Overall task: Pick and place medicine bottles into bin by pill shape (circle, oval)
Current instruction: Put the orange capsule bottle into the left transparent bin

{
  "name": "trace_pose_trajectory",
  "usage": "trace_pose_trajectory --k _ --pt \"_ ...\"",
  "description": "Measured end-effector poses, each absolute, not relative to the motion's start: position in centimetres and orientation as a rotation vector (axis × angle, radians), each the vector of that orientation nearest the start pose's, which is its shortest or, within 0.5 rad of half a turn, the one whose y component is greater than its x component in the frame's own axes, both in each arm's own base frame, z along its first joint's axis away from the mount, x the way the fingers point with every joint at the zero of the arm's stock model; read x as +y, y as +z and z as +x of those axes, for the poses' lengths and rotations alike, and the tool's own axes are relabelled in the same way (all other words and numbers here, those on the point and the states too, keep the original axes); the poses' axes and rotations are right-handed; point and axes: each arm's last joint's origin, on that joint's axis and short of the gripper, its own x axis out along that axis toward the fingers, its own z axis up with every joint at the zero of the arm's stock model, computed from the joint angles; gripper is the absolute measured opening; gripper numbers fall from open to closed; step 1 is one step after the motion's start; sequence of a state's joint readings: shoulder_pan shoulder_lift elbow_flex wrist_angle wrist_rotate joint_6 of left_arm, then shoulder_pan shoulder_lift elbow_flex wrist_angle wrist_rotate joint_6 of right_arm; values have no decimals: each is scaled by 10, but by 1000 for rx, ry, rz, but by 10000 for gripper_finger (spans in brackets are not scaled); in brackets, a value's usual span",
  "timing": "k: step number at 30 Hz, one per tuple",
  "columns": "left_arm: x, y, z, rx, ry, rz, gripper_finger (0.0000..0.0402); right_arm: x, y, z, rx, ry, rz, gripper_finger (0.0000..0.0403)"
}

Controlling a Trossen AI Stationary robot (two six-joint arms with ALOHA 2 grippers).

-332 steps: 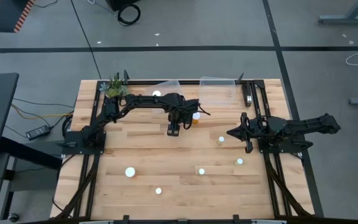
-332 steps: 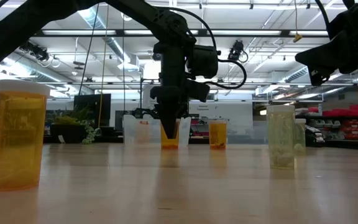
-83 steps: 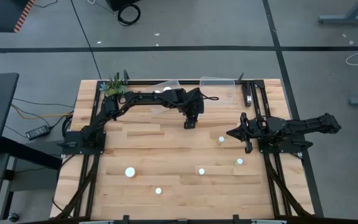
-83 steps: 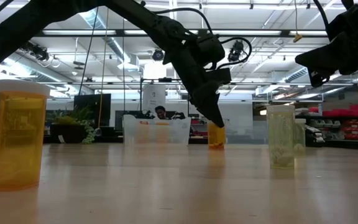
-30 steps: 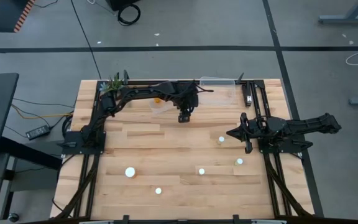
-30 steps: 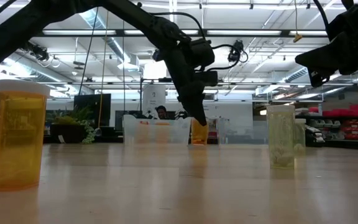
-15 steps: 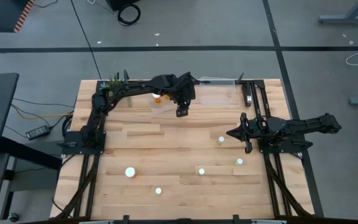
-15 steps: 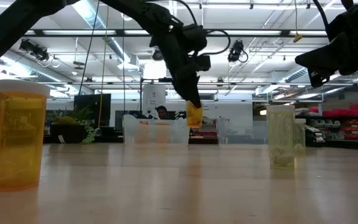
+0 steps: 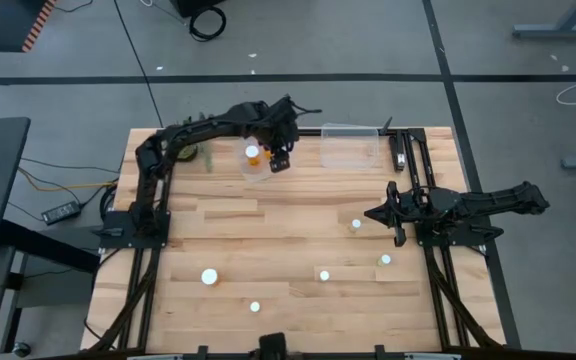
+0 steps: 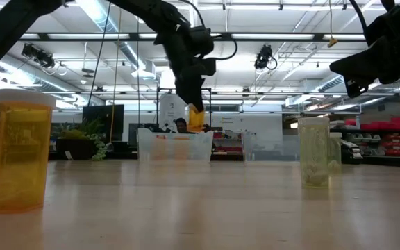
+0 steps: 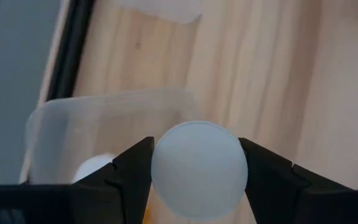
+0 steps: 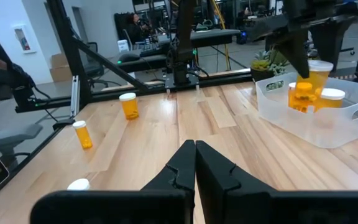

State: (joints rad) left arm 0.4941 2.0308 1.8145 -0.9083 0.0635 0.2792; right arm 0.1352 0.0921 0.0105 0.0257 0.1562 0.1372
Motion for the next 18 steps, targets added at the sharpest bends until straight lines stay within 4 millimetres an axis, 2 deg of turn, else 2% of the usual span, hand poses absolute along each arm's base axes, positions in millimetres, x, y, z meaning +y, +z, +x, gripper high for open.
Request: trace_pose_trajectory --k 8,18 --pt "220 252 373 1112 261 -68 231 9 162 102 54 -25 129 19" --pt "221 216 374 1076 291 -35 230 9 162 102 54 -25 129 19"
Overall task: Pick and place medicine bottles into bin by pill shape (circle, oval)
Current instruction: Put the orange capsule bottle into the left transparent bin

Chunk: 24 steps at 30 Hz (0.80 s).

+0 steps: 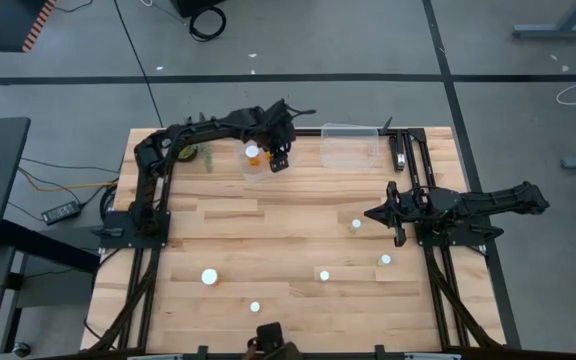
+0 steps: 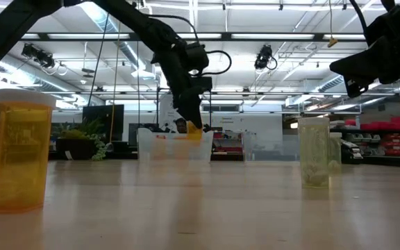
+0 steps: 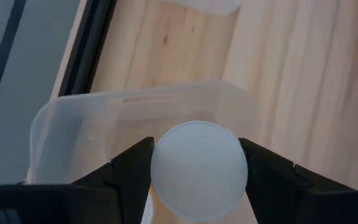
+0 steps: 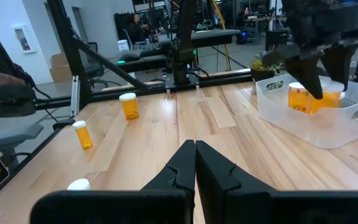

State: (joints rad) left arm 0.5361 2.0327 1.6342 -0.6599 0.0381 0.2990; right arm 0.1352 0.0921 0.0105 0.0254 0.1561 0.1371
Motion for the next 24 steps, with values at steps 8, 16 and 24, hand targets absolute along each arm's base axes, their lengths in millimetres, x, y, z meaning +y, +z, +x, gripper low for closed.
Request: trace_pose_trajectory --k 8,16,24 --pt "222 201 371 1064 302 -30 225 9 162 102 54 -25 129 19" --pt "220 197 368 1097 293 -42 235 9 162 102 54 -25 129 19" --pt "218 196 366 1127 284 -52 230 9 162 102 54 -25 129 19"
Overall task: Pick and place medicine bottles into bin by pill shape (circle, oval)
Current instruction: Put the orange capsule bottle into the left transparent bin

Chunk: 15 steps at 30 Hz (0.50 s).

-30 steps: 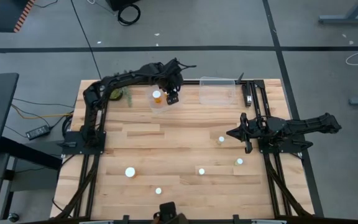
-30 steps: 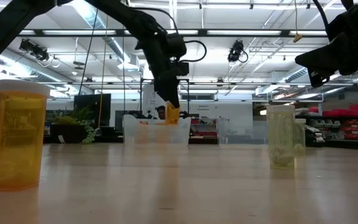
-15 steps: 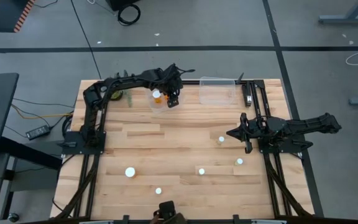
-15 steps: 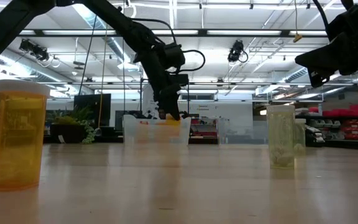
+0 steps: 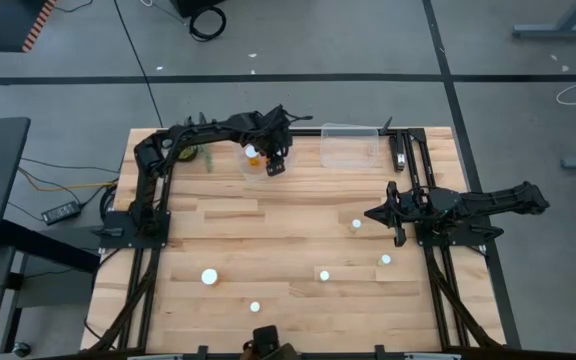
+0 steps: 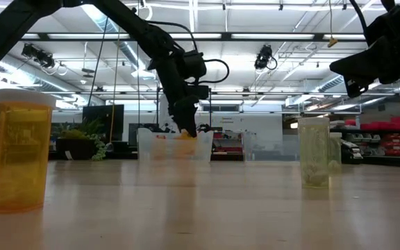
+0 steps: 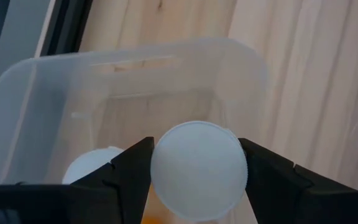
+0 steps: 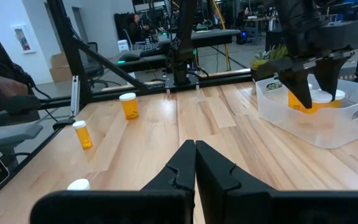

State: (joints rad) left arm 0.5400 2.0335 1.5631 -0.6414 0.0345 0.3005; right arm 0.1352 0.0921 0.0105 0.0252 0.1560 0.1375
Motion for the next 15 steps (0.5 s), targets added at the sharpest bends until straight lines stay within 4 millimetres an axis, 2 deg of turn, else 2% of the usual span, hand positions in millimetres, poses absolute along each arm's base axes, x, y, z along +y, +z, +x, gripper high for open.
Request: trace_pose_trajectory --k 15 --pt "217 195 365 1147 273 -50 254 9 162 102 54 -25 129 19"
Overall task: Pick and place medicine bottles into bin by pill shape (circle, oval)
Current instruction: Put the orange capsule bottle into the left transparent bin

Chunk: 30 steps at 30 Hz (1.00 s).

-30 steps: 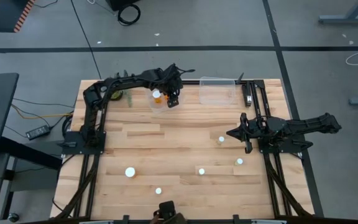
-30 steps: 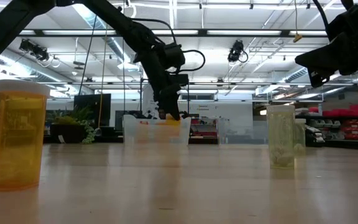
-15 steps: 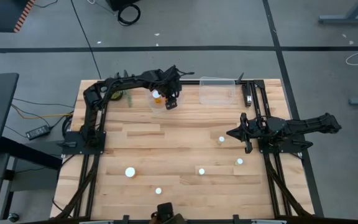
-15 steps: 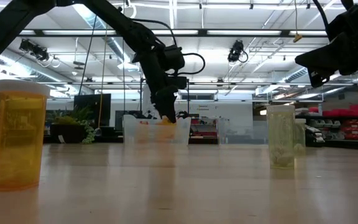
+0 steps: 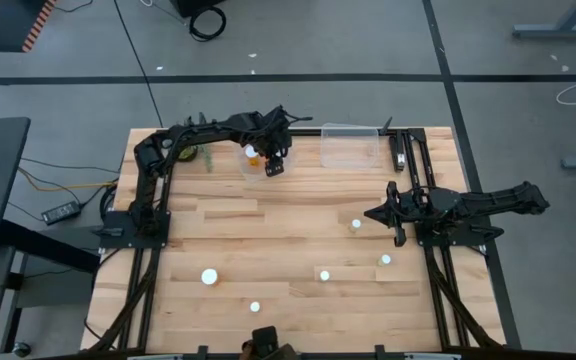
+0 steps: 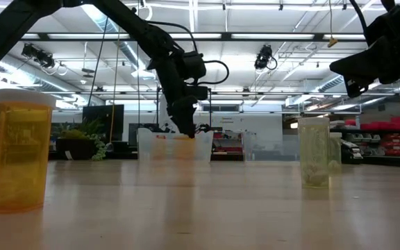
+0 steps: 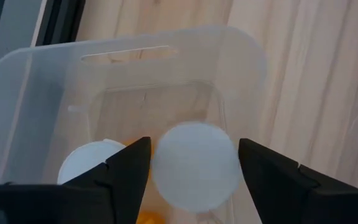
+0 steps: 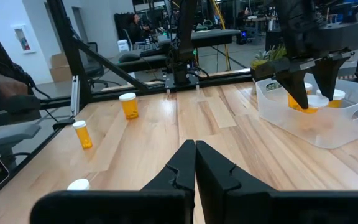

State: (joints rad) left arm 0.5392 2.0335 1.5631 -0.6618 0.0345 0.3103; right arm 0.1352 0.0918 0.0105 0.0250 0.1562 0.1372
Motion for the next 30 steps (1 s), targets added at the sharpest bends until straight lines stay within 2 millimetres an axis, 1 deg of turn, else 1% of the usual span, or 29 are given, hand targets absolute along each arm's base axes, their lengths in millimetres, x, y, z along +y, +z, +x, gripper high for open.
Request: trace_pose_trajectory --k 7,15,17,25,30 --pt "217 194 364 1155 277 -63 277 9 162 102 54 -24 129 19" --pt "217 194 364 1156 280 -61 279 9 162 102 54 -25 129 19" --pt "216 197 363 1159 283 -54 279 9 162 102 54 -25 129 19" --pt "214 235 352 1075 337 -18 279 9 162 102 54 -24 129 19" --pt "206 250 349 1042 352 -34 279 9 162 102 54 -25 129 19"
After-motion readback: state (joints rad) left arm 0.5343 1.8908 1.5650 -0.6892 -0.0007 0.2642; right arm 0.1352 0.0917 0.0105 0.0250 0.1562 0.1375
